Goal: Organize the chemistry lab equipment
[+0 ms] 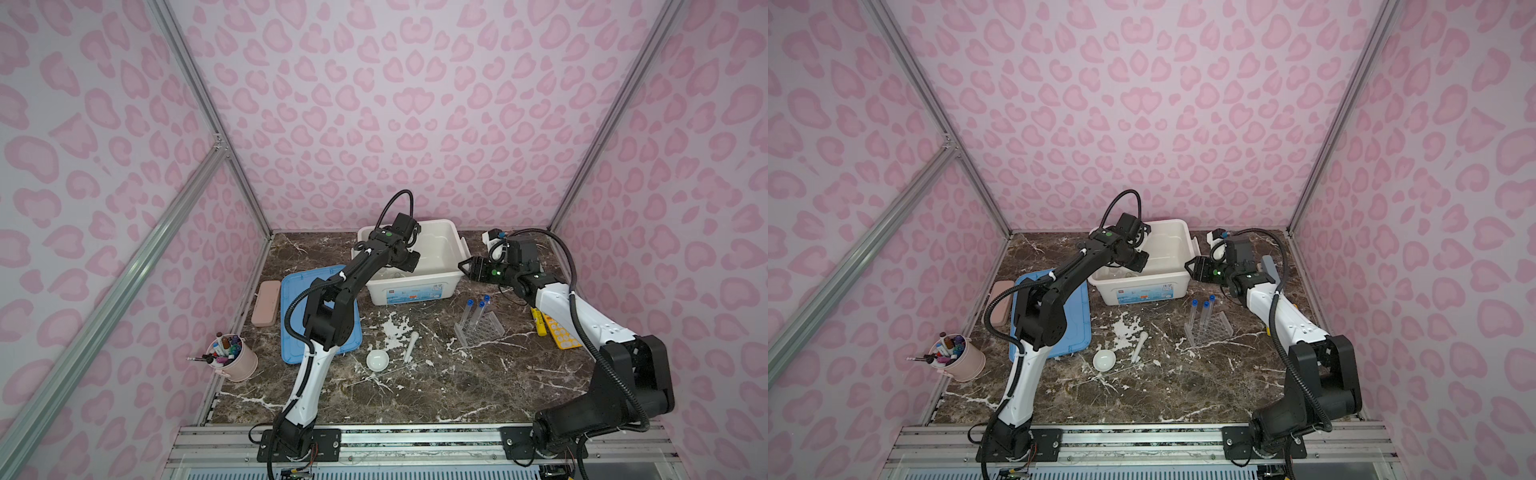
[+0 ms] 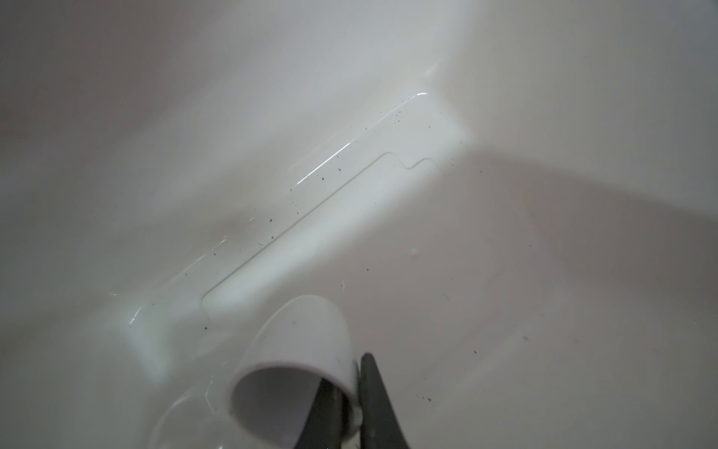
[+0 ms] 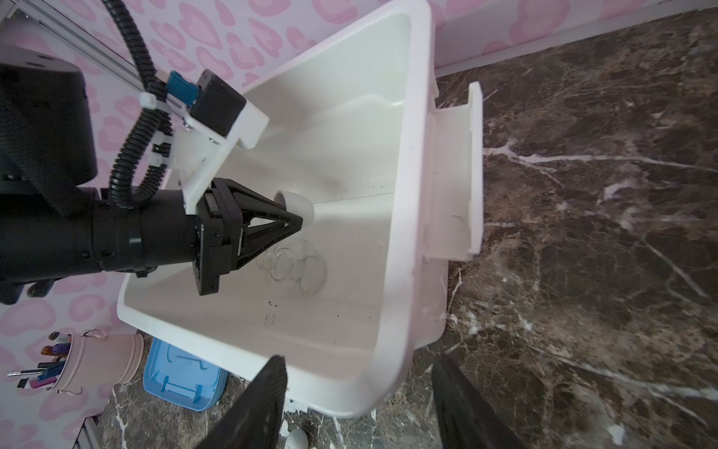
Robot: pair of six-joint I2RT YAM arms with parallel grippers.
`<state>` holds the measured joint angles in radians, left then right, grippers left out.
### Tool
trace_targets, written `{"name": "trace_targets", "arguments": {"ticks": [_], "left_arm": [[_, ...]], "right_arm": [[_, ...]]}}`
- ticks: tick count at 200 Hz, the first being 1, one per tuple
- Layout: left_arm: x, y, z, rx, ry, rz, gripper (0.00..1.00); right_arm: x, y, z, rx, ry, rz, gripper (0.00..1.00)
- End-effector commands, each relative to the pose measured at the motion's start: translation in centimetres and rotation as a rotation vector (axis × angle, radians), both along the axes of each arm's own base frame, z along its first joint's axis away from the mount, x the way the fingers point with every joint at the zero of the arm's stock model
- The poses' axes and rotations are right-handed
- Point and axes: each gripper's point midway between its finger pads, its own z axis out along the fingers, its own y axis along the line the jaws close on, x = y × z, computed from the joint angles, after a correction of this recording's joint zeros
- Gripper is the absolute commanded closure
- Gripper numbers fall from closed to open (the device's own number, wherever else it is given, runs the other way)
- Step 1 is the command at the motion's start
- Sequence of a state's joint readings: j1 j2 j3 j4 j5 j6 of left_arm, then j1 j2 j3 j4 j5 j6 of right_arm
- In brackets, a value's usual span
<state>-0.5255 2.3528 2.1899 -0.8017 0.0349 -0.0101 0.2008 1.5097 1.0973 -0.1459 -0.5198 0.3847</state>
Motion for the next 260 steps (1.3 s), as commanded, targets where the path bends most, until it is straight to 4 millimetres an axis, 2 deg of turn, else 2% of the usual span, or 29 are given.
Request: {"name": "trace_targets", "arguments": {"ticks": [1, 168, 193, 224, 244, 260], "left_arm": [[-0.1, 0.6, -1.2, 0.044, 0.021, 0.003, 0.96], [-1.0, 1.7, -6.4, 0.137, 0.119, 0.003, 0.96], [-1.2, 2.1, -6.7, 0.159, 0.127, 0.005, 0.96], [-1.3, 2.2, -6.2, 0.163, 0.12, 0.008, 0.95], [-1.2, 2.0, -5.6, 0.156, 0.109, 0.006, 0.92], [-1.2, 1.8, -5.4, 0.15, 0.104, 0.006, 0.85]], "right_arm": [[0.1, 0.0, 0.2, 0.002, -0.012, -0.005, 0.38], [-0.4, -0.1, -0.1, 0.007, 0.001, -0.013, 0.39], [-0.5, -0.2, -0.2, 0.006, 0.005, -0.016, 0.39], [-0.4, -0.2, -0.5, 0.008, 0.012, -0.015, 0.39], [-0.4, -0.2, -0.7, 0.009, 0.015, -0.015, 0.39], [-0.5, -0.1, -0.7, 0.009, 0.016, -0.014, 0.39]]}}
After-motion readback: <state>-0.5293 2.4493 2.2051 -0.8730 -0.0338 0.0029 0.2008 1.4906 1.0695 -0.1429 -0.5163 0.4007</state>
